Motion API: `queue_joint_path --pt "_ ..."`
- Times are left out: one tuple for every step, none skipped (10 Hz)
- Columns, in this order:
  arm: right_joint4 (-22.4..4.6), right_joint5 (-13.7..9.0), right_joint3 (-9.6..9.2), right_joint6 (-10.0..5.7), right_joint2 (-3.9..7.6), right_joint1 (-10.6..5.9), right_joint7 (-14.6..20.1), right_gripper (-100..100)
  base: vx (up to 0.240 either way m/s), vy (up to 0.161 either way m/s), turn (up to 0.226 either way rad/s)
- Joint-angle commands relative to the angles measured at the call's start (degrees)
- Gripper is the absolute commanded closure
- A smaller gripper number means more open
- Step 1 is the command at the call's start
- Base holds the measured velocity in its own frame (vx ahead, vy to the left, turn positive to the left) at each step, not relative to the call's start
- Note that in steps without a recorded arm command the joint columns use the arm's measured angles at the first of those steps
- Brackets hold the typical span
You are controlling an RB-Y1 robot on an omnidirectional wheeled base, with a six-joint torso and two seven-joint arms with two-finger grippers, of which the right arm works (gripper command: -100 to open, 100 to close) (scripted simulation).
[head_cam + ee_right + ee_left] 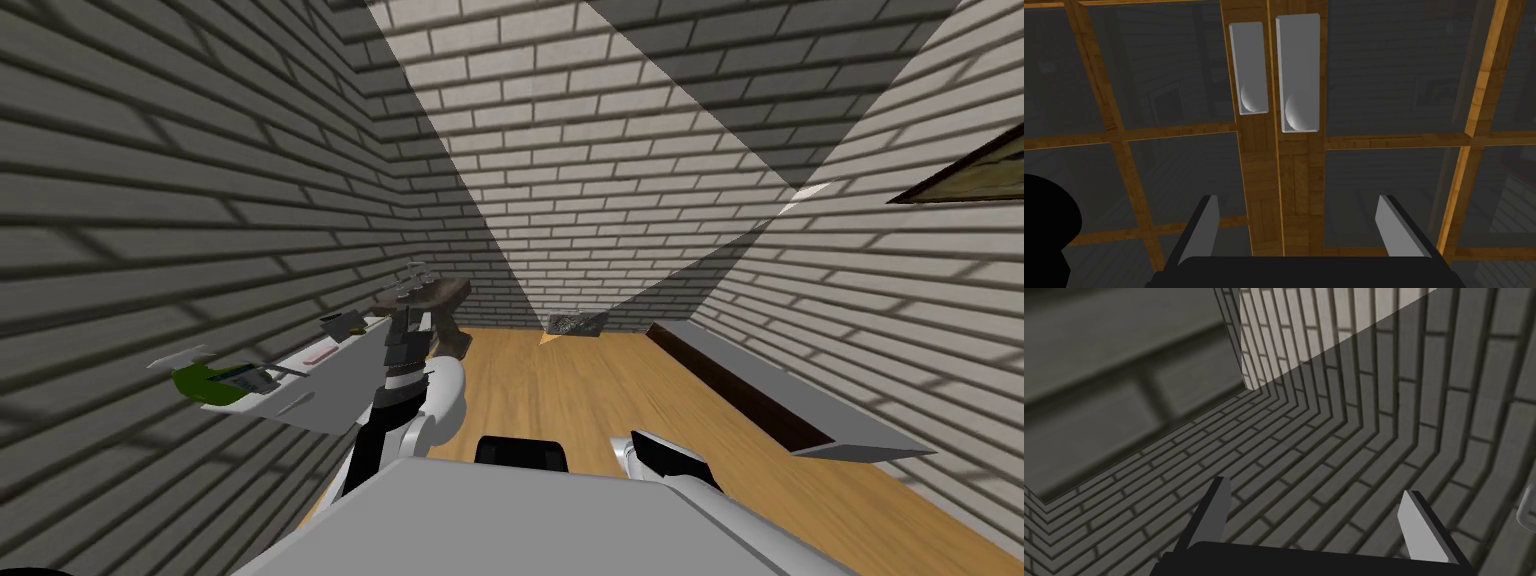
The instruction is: Push the door open
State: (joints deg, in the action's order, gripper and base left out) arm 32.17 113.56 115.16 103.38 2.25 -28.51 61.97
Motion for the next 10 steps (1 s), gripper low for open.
queue_joint_path --pt "-0.5 0.8 1.15 1.0 -0.34 -0.3 0.2 -100 -0.15 0.084 0.111" --pt "-0.9 1.3 1.88 1.57 -0.6 -0.41 0.4 -100 -0.152 0.091 0.147" --pt "-1.4 1.8 2.8 2.28 -0.92 -0.54 0.7 -100 -0.16 0.1 0.119" --pt "-1.8 2.4 3.72 2.99 -1.24 -0.68 1.0 -100 -0.16 0.108 0.143" --pt "-0.6 2.1 3.08 2.34 -1.32 -0.78 0.4 -100 -0.074 0.051 0.022" --pt "-0.7 1.7 3.23 2.48 -1.83 -0.83 0.1 -100 -0.133 0.078 -0.057" --pt "-0.8 1.6 3.25 2.51 -1.95 -0.82 0.1 -100 -0.162 0.124 -0.042" --pt "-0.9 1.3 3.29 2.56 -2.18 -0.81 0.1 -100 -0.173 0.143 -0.013" --pt "-1.0 1.1 3.3 2.59 -2.3 -0.81 0.0 -100 -0.14 0.106 0.044" --pt "-1.1 1.0 3.32 2.61 -2.42 -0.8 0.0 -100 -0.13 0.134 -0.03"
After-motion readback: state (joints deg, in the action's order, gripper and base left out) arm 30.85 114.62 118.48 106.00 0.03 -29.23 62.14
